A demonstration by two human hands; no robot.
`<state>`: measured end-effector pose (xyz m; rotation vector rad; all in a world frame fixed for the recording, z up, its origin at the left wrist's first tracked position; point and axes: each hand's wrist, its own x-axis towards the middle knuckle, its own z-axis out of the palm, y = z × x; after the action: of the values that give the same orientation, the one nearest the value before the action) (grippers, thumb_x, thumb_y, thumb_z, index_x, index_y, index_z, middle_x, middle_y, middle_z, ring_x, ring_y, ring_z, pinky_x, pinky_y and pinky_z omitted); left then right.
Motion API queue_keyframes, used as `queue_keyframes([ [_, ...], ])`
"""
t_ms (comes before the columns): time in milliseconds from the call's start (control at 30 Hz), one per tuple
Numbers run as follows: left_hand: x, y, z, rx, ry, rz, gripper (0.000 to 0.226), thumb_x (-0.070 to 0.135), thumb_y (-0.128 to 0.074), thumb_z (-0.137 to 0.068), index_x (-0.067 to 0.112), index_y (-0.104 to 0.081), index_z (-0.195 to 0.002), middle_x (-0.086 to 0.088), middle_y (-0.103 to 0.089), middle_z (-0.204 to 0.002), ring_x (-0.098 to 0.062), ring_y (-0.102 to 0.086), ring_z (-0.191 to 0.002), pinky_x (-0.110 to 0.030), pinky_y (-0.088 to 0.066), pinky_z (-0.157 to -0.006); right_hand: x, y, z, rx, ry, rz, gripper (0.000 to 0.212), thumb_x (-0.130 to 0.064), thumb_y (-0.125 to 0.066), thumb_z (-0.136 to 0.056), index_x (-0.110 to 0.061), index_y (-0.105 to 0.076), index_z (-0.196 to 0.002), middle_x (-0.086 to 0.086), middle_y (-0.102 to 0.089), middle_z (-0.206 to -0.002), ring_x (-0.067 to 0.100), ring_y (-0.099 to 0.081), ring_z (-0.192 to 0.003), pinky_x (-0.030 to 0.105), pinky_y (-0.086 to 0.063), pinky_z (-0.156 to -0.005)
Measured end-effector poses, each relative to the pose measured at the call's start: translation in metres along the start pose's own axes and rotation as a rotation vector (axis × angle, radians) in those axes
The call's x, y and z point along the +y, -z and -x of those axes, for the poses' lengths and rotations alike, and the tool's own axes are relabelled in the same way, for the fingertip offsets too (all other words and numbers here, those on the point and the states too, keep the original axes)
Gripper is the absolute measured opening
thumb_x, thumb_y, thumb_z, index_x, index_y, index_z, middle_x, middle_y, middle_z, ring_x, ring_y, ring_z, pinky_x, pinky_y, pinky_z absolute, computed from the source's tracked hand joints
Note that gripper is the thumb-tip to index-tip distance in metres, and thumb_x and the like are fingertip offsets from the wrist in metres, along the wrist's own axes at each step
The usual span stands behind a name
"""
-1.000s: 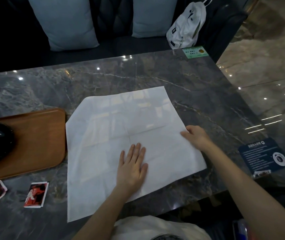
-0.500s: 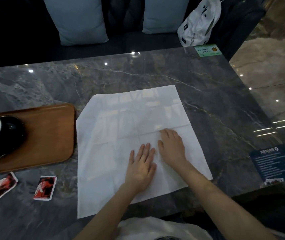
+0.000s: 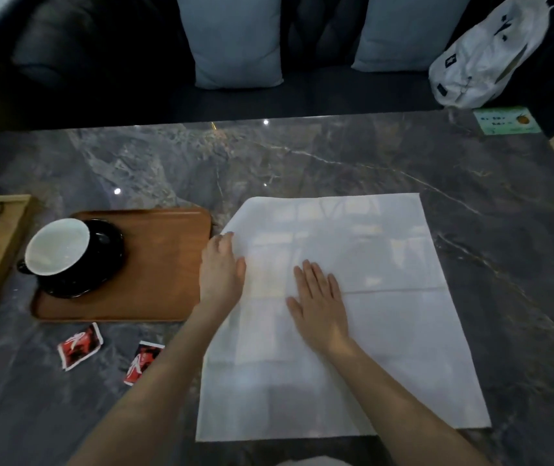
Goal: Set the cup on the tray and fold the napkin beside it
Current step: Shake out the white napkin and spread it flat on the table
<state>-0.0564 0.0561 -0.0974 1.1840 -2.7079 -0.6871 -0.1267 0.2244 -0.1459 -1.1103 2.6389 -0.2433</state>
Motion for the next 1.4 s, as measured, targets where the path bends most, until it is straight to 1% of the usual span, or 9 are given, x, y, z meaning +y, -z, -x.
queue_keyframes([
  [267,-0.002,0.016,-0.038,-0.120,0.281,-0.089,0.057,0.034,-0.051,-0.088,0.005,-0.032,-0.134,-0.024,-0.045,-0.126,-0.041,-0.041,-0.117,-0.046,-0.037,-0.094,0.004,-0.008,-0.002,0.060,0.019,0.027,0.056,-0.040,-0.034,-0.087,-0.013,-0.042,-0.136,0.006,-0.045,-0.144,0.016,-0.025,-0.134,0.034,-0.006,-0.112],
  [400,0.001,0.023,-0.050,-0.123,0.204,-0.064,0.041,0.026,-0.052,-0.088,0.002,-0.044,-0.120,-0.023,-0.048,-0.118,-0.039,-0.045,-0.109,-0.043,-0.039,-0.089,0.006,-0.010,-0.001,0.084,0.022,0.011,0.056,-0.040,-0.035,-0.087,-0.013,-0.040,-0.136,0.006,-0.046,-0.144,0.016,-0.025,-0.134,0.033,-0.003,-0.112],
  [533,0.002,0.012,-0.055,-0.265,0.095,-0.081,0.052,0.021,-0.053,-0.088,0.001,-0.036,-0.133,-0.029,-0.048,-0.123,-0.043,-0.045,-0.114,-0.044,-0.038,-0.096,0.005,-0.011,-0.001,0.113,0.027,0.010,0.056,-0.040,-0.034,-0.087,-0.013,-0.041,-0.136,0.007,-0.047,-0.143,0.016,-0.027,-0.133,0.033,-0.005,-0.111],
  [733,0.011,0.012,-0.070,-0.276,0.211,0.024,0.049,0.010,-0.052,-0.082,0.002,-0.041,-0.129,-0.025,-0.057,-0.121,-0.042,-0.052,-0.112,-0.042,-0.044,-0.091,0.005,-0.012,-0.001,0.141,0.030,0.007,0.056,-0.040,-0.034,-0.088,-0.013,-0.041,-0.137,0.006,-0.045,-0.144,0.016,-0.026,-0.134,0.034,-0.006,-0.112],
  [867,0.016,0.030,-0.077,-0.444,0.468,0.481,0.021,0.017,-0.063,-0.076,-0.001,-0.064,-0.088,-0.013,-0.056,-0.069,-0.027,-0.057,-0.059,-0.019,-0.043,-0.048,0.006,-0.013,-0.001,0.141,0.028,0.015,0.056,-0.040,-0.034,-0.088,-0.014,-0.041,-0.137,0.005,-0.044,-0.145,0.016,-0.025,-0.135,0.035,-0.009,-0.112],
  [933,0.016,0.036,-0.080,-0.517,0.560,0.638,0.015,0.015,-0.062,-0.083,0.001,-0.064,-0.086,-0.009,-0.055,-0.066,-0.020,-0.053,-0.049,-0.020,-0.043,-0.047,0.006,-0.013,-0.001,0.138,0.029,0.013,0.056,-0.040,-0.034,-0.088,-0.014,-0.040,-0.137,0.006,-0.044,-0.145,0.016,-0.025,-0.135,0.035,-0.006,-0.112],
  [1100,0.015,0.032,-0.087,-0.146,0.575,0.863,0.051,0.001,-0.064,-0.081,0.004,-0.045,-0.128,-0.011,-0.057,-0.113,-0.028,-0.058,-0.092,-0.038,-0.050,-0.079,0.006,-0.012,-0.001,0.130,0.034,0.013,0.057,-0.040,-0.035,-0.088,-0.013,-0.041,-0.137,0.006,-0.043,-0.145,0.017,-0.025,-0.135,0.034,-0.006,-0.112],
  [1267,0.013,0.026,-0.075,0.167,0.232,0.368,0.051,0.006,-0.051,-0.086,0.009,-0.038,-0.135,-0.017,-0.052,-0.127,-0.032,-0.050,-0.114,-0.039,-0.040,-0.096,0.006,-0.013,-0.002,0.138,0.041,0.032,0.057,-0.040,-0.035,-0.088,-0.013,-0.040,-0.137,0.007,-0.043,-0.145,0.018,-0.025,-0.135,0.036,-0.008,-0.112],
  [1400,0.026,-0.006,-0.044,0.102,-0.119,-0.056,0.053,0.019,-0.047,-0.091,0.007,-0.032,-0.140,-0.017,-0.031,-0.149,-0.033,-0.027,-0.137,-0.046,-0.026,-0.108,0.004,-0.011,-0.002,0.126,0.028,0.050,0.057,-0.041,-0.032,-0.089,-0.013,-0.039,-0.138,0.007,-0.042,-0.146,0.018,-0.025,-0.135,0.038,-0.009,-0.112],
])
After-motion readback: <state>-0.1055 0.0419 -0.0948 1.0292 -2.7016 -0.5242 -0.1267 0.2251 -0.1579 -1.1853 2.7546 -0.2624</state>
